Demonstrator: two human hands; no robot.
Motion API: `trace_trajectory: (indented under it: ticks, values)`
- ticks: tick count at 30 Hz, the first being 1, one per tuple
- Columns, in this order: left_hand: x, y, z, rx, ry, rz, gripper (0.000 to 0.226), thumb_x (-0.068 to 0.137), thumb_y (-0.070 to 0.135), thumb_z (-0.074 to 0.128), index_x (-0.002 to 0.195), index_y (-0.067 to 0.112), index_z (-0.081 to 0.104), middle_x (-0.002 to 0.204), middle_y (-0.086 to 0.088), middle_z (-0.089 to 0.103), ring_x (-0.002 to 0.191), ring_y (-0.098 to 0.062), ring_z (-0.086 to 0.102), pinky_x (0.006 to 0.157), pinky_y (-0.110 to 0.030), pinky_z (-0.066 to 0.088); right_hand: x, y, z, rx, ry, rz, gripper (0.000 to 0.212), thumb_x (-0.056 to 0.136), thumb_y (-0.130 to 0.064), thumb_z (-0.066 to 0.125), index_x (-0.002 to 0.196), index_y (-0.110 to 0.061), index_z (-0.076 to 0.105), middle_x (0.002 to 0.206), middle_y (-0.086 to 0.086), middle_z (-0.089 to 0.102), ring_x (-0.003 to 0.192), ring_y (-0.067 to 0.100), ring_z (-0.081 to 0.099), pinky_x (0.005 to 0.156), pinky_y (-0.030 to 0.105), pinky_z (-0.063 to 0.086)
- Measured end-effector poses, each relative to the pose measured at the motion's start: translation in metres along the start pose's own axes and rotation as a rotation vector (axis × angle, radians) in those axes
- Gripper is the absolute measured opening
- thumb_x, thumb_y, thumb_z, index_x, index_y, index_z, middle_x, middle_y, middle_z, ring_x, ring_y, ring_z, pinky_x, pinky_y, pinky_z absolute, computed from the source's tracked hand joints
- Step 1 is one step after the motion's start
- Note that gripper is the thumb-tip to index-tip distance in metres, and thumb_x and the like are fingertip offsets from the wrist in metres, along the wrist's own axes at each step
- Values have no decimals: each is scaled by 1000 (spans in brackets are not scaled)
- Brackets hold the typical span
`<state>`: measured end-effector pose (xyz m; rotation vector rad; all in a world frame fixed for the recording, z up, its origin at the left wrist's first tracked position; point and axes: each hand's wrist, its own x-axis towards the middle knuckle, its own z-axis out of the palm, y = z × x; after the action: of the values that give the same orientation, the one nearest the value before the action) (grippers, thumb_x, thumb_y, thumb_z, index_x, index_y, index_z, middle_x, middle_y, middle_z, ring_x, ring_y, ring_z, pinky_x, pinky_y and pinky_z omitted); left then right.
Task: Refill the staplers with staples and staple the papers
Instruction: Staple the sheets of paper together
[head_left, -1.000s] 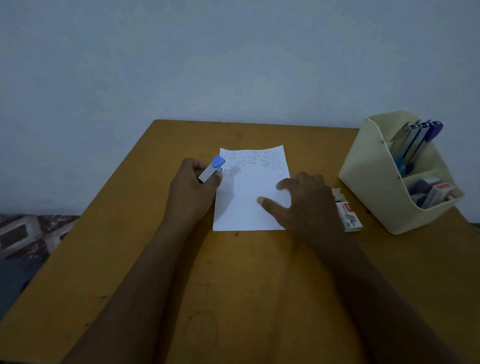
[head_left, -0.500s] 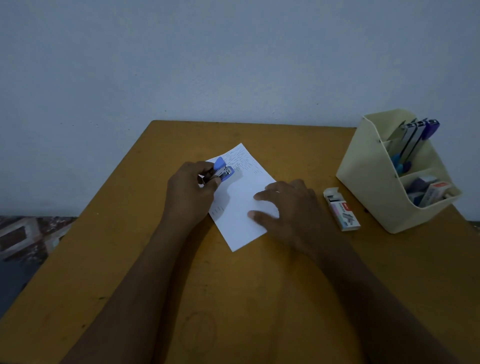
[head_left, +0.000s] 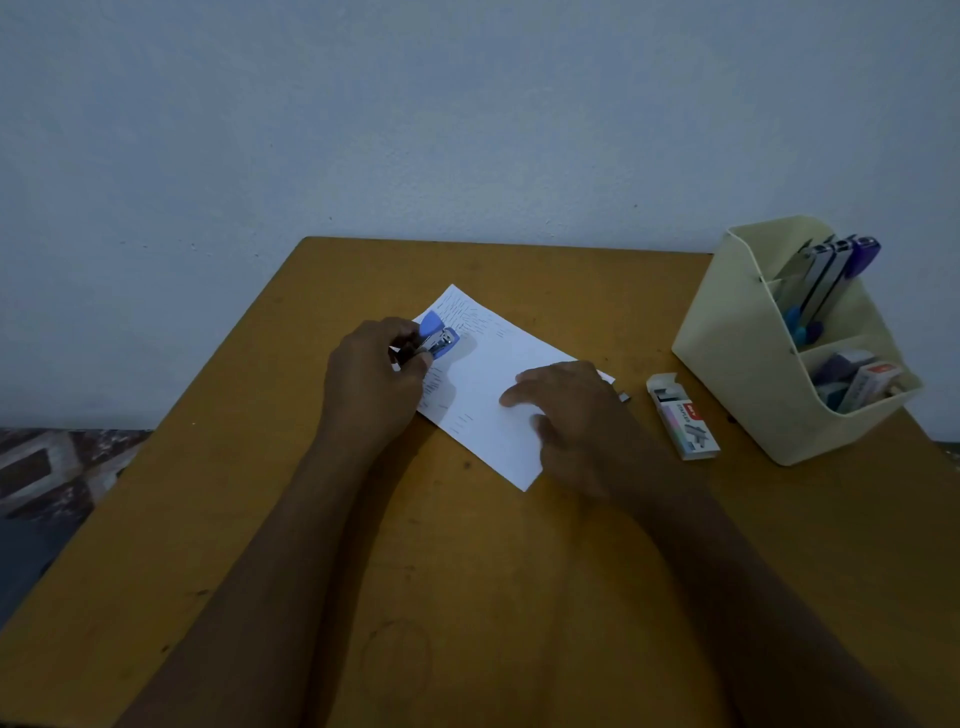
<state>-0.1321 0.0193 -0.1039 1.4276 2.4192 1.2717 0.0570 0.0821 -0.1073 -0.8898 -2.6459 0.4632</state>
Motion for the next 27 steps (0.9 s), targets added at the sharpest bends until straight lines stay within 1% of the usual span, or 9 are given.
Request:
trace_trajectory:
  ticks: [1, 3, 6, 9, 12, 15, 18, 21, 27]
  values:
    - [1, 0, 0, 20, -3, 9, 27, 91, 21, 63, 117, 14, 63, 116, -3, 65, 90, -9, 52, 61, -8, 35, 0, -2, 4, 7, 60, 5, 36, 83, -33, 58, 113, -15, 62, 123, 3, 61, 116, 24, 50, 102, 45, 40]
    - [2, -1, 2, 72, -30, 17, 24, 92, 25, 62, 113, 14, 63, 113, -3, 64, 86, -9, 50, 60, -14, 38, 2, -11, 9, -27, 90, 68, 54, 83, -58, 50, 116, -16, 59, 124, 1, 59, 115, 21, 50, 99, 41, 42]
    - [2, -5, 7, 177, -118, 20, 22, 93, 32, 59, 106, 15, 61, 99, -2, 63, 75, -10, 48, 58, -22, 39, 5, -16, 14, -114, -1, 163, 67, 81, -69, 42, 129, -21, 45, 139, -2, 44, 126, 17, 37, 108, 38, 33]
    - [0, -4, 6, 233, -166, 4, 21, 94, 38, 55, 98, 17, 53, 78, 6, 52, 66, -10, 47, 53, -24, 34, 7, -17, 14, -142, -16, 154, 61, 88, -60, 42, 135, -23, 38, 145, -1, 35, 132, 17, 30, 111, 35, 25]
    - [0, -4, 2, 292, -108, 32, 22, 94, 40, 53, 90, 19, 50, 73, 4, 55, 64, -12, 51, 55, -29, 37, 5, -13, 12, -149, -8, 136, 50, 93, -36, 48, 139, -22, 35, 148, 0, 33, 135, 18, 25, 113, 32, 20]
    - [-1, -1, -3, 286, -45, 37, 24, 92, 39, 55, 82, 18, 51, 69, 5, 56, 61, -16, 54, 59, -30, 36, 2, -9, 11, -138, 4, 138, 55, 89, -24, 54, 140, -20, 34, 149, 1, 31, 137, 19, 23, 114, 31, 18]
    - [-2, 2, -5, 291, -39, 29, 26, 89, 42, 58, 80, 18, 54, 67, 6, 57, 62, -16, 54, 61, -31, 38, 3, -6, 15, -113, 76, 156, 47, 94, -32, 46, 138, -19, 39, 147, 1, 36, 135, 18, 27, 113, 30, 21]
    - [-3, 3, -6, 289, -48, 16, 27, 88, 45, 60, 79, 20, 57, 65, 9, 55, 61, -13, 53, 56, -29, 35, 5, -5, 18, -90, 92, 192, 51, 94, -45, 42, 138, -18, 40, 147, 3, 37, 136, 19, 28, 113, 33, 20]
    - [-1, 1, -4, 212, -52, 67, 20, 87, 44, 63, 88, 24, 63, 74, 8, 62, 68, -16, 58, 60, -29, 40, 7, 3, 19, -64, 79, 170, 46, 93, -35, 49, 136, -17, 43, 145, 4, 39, 135, 20, 28, 113, 34, 22]
